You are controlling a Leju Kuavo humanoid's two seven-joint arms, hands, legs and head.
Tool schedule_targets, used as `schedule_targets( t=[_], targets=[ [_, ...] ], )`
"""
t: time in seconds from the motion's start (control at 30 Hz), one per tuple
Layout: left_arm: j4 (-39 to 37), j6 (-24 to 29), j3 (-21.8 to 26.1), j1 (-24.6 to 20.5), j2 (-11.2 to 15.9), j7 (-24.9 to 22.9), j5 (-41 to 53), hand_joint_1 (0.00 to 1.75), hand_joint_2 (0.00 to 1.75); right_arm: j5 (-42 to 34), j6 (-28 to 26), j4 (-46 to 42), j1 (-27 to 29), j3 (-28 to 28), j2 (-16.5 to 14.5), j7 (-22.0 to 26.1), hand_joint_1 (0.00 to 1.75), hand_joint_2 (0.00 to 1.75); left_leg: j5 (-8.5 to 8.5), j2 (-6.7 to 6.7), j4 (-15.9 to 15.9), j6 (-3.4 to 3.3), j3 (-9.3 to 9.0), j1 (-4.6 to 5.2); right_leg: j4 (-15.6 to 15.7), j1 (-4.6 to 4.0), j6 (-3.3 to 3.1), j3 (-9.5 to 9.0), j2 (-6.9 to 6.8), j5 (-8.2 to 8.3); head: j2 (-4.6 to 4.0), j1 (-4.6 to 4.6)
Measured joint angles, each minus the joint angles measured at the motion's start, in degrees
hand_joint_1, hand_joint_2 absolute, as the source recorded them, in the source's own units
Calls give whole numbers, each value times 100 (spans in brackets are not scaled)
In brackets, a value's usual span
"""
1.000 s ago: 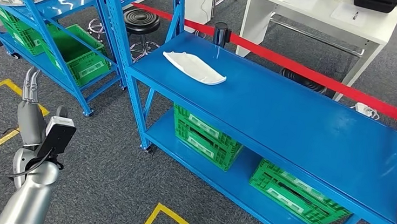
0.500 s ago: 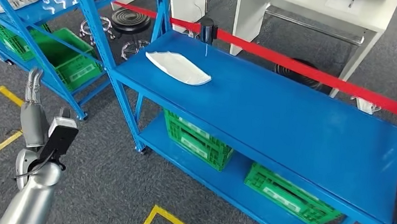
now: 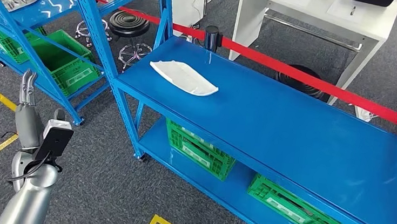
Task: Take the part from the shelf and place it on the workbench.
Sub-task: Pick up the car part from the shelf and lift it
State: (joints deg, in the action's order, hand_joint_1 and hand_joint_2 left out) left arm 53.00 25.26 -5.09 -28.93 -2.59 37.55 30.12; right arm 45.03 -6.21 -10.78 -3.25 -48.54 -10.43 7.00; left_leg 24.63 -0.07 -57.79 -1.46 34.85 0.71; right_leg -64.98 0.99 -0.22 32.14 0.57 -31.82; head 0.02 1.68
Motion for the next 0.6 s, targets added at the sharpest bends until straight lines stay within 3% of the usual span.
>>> schedule_targets(
  t=[0.1,0.13,0.17,0.27,0.33,0.47,0.5,0.6],
  targets=[
    [-28,1,0,10,-21,17,-27,0,0,1,-9,0,-1,-2,2,-13,0,0,120,-2,-1,-44,-118,3,-899,-4,48,677,-8,-364,0,20],
    [-38,1,0,21,-25,17,-34,0,0,1,-12,0,7,-4,3,-15,0,0,171,-6,-10,-42,-163,3,-1017,-1,68,848,-11,-410,0,22],
    [-43,1,0,28,-27,17,-38,0,0,1,-14,0,14,-6,6,-15,0,0,224,-10,-23,-31,-215,0,-919,3,78,905,-15,-318,0,23],
    [-52,0,1,31,-33,18,-44,0,0,2,-14,1,20,-20,16,-15,0,0,418,-11,-81,42,-375,-13,68,3,69,683,-46,423,0,23],
    [-60,-2,1,28,-36,18,-45,0,0,2,-14,1,18,-33,18,-16,0,0,515,-9,-122,116,-430,-9,428,-22,8,571,-59,627,0,14],
    [-61,-4,0,24,-36,22,-46,0,0,4,-16,1,21,-49,20,-14,0,0,573,-7,-295,257,-435,-25,468,-27,-154,415,-36,580,0,-3],
    [-61,-4,0,16,-34,23,-46,0,0,4,-18,1,17,-52,22,-13,0,0,609,-6,-486,283,-334,-34,480,-19,-180,355,-31,556,0,-13],
    [-73,-4,-2,35,-35,26,-46,0,0,3,-17,0,12,-71,26,-14,0,0,949,-6,-1468,337,349,-57,493,-21,-221,204,-23,419,0,-30]
  ],
)
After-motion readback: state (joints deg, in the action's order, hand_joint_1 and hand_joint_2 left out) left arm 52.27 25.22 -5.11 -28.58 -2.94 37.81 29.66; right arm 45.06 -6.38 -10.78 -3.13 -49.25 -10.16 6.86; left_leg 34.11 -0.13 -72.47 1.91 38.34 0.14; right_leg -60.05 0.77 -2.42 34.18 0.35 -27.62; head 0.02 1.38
